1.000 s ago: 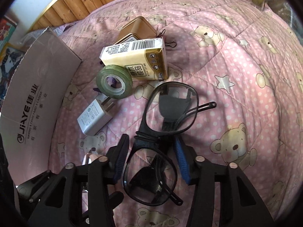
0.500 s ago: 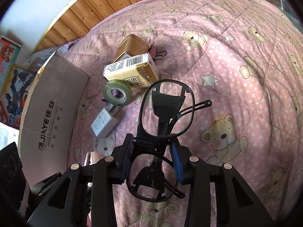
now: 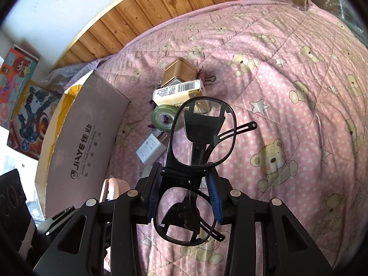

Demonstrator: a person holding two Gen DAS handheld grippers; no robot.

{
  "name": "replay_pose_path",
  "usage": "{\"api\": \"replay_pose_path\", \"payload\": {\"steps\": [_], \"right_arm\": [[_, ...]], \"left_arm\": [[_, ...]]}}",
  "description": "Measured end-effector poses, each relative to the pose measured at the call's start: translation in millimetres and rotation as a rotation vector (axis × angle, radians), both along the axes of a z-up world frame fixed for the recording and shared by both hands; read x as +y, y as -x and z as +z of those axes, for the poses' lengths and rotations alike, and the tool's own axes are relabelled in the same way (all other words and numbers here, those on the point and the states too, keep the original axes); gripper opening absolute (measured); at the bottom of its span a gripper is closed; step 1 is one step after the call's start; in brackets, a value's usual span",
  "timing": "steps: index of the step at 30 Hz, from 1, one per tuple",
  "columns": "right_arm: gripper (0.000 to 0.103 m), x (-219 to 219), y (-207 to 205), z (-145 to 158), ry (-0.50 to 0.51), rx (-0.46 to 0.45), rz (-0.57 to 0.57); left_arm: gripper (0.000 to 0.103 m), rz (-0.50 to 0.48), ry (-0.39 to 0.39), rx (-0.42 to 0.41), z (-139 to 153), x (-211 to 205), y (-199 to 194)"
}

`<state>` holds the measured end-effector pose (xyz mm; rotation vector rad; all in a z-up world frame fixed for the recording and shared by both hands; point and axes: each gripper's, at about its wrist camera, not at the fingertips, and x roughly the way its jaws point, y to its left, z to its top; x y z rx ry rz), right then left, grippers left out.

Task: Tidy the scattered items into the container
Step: 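Lift the stapler and glasses and carry them over the box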

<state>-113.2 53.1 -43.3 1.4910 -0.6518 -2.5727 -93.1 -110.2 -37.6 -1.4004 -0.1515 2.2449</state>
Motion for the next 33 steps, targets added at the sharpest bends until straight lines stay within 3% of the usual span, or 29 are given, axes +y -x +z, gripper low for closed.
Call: {"api": "replay_pose_path", "payload": {"steps": [33], "right_arm": [[0.04,-36.7,-42.7,52.2,-0.036,0.1,0.074]], "left_arm": [[0.047,0.028,-0.077,0.148,58.4,-23.7,-35.8]]}}
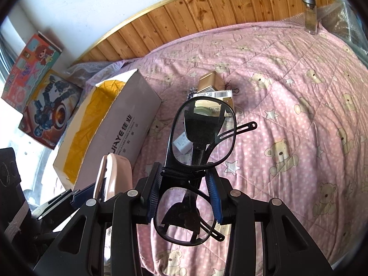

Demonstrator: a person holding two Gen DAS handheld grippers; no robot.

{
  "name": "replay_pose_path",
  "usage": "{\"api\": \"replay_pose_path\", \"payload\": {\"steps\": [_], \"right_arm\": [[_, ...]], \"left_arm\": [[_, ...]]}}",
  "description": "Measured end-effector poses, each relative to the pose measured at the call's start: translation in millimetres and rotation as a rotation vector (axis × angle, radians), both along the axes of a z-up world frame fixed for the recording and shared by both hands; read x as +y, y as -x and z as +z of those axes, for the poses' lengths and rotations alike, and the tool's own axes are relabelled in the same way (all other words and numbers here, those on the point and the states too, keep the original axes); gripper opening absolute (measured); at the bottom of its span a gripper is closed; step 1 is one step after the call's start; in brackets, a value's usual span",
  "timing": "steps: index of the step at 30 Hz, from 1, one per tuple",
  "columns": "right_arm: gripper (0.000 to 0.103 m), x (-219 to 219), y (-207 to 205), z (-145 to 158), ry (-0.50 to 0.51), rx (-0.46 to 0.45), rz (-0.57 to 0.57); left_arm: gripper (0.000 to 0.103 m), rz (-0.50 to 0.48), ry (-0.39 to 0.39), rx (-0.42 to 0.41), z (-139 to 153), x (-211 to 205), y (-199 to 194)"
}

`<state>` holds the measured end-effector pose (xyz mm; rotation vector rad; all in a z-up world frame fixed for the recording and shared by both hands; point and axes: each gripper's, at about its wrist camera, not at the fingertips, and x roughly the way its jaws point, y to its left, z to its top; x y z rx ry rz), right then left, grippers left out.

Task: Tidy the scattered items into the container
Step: 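Lift the stapler and glasses and carry them over the box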

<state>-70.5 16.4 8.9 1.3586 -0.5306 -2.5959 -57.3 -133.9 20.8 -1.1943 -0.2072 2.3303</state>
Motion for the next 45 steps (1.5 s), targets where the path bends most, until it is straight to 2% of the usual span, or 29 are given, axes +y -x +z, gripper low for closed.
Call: {"api": "replay_pose_path", "payload": {"steps": [20,45], "right_arm": [[0.04,-49.9,-9.0,23.6,-0.04,0.039,0.101],[0.04,-132.2,15.7,58.1,-0.066,0.089,0.266]], "left_arm": [[0.047,0.091,-0.078,0.051,22.4,-51.2,-11.4],[0.047,0.242,-0.172,0.091,42.2,-136.3,-14.5]]}}
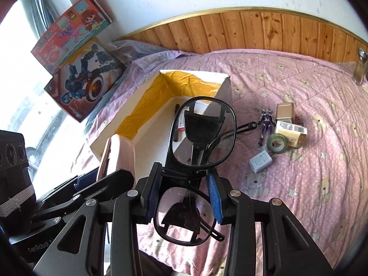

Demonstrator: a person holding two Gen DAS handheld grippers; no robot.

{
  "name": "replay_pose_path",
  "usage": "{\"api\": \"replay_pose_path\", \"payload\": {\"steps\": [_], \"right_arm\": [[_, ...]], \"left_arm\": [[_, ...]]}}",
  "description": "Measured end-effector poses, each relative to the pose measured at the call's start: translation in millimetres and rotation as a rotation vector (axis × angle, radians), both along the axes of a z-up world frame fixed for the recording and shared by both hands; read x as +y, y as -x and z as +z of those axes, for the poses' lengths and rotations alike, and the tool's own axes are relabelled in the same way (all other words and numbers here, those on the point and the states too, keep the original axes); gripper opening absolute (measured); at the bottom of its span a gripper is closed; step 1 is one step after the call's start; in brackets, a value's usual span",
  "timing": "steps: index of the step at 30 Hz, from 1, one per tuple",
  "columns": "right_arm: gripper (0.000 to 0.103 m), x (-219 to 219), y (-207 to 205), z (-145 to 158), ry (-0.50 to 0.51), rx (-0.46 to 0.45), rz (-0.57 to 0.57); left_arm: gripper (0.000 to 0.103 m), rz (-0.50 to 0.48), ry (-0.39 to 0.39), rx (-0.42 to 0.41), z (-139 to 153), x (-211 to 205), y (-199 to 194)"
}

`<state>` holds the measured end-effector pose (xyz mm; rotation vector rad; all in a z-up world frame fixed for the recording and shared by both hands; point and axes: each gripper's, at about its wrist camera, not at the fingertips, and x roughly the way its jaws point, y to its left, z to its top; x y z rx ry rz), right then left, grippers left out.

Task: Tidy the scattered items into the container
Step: 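Lift the stapler and glasses and carry them over the box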

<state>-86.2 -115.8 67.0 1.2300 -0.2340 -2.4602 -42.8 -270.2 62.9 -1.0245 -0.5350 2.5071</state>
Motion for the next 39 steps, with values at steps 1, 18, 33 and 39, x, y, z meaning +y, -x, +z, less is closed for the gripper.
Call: {"api": "replay_pose_path", "payload": {"steps": [1,18,33,39], "right_arm": [[0.04,-3.0,1.3,1.3,0.0,0.001,0.004],[0.04,-49.6,29.2,8.4,0.01,-0.019,0.078],[0.04,-80.3,74.3,1.9,-0.012,-0.053,0.117],[0.04,-81.5,92.9,-7.3,-0.018,-0.073,0.116]], "left_arm": [[0.047,0.004,-0.003,0.002,1.1,-3.1,0.6],[0.047,0.082,-0.037,0.008,6.1,-51.9,13.9],[0.047,0.151,-0.073,-0.035,-5.9,-90.1,50.9],[0.047,0.162,-0.06,-0.071,-14.7,-95.7,68.4]]}}
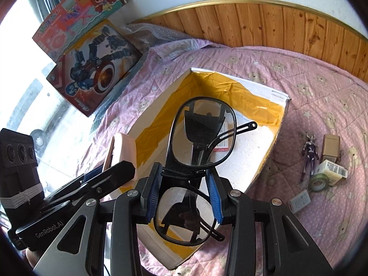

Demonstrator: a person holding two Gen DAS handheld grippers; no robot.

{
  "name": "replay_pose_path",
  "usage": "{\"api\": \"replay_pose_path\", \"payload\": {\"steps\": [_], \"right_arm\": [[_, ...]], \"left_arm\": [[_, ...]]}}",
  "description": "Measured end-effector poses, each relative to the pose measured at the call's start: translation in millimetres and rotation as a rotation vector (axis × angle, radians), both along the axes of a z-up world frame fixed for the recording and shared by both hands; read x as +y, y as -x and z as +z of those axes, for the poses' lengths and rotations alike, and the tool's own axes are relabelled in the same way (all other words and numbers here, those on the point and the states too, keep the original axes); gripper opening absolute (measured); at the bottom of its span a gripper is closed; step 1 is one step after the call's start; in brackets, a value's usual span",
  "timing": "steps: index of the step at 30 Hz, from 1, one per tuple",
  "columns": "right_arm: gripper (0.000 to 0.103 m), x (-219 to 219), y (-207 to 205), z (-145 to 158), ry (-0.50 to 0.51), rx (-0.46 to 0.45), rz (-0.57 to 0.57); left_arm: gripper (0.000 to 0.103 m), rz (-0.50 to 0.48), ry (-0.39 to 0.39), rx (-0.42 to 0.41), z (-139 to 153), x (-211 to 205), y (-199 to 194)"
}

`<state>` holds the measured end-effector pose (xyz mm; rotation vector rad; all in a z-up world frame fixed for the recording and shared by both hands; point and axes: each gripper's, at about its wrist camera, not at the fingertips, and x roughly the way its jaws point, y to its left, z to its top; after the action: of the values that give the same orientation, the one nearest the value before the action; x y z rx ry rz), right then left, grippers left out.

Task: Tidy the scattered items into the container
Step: 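Lift the stapler and glasses and carry them over the box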

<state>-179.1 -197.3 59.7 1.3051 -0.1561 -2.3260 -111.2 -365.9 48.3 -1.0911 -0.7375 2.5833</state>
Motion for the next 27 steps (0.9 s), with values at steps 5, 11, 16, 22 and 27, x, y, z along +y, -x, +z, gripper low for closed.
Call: {"api": "replay_pose_path", "payload": {"steps": [5,11,16,22,27], "right_arm": [[0.04,2.9,18.3,-7.7,-0.002,-0.02,-0.006],[0.04,5.1,41.6,-17.7,-0.008,-0.045,-0.01],[0.04,7.6,60.9,-26.4,-0.017,-0.062,-0.014],[0.041,11.2,82.1,-31.9,-0.019,-0.088,-0.01],[0.04,6.6,93.0,-28.0,-0.044,-0.076,0.012]], "left_arm": [[0.047,-0.003,0.02,-0.035,-6.0,-0.7,17.5],[0.047,-0.004,0.04,-0.071,-13.4,-2.9,39.9],[0.047,-0.004,0.054,-0.107,-21.6,-6.0,59.0],[0.047,-0.001,0.064,-0.144,-28.0,-10.1,81.4],[0.047,-0.003,0.079,-0.159,-28.1,-8.8,96.0]]}}
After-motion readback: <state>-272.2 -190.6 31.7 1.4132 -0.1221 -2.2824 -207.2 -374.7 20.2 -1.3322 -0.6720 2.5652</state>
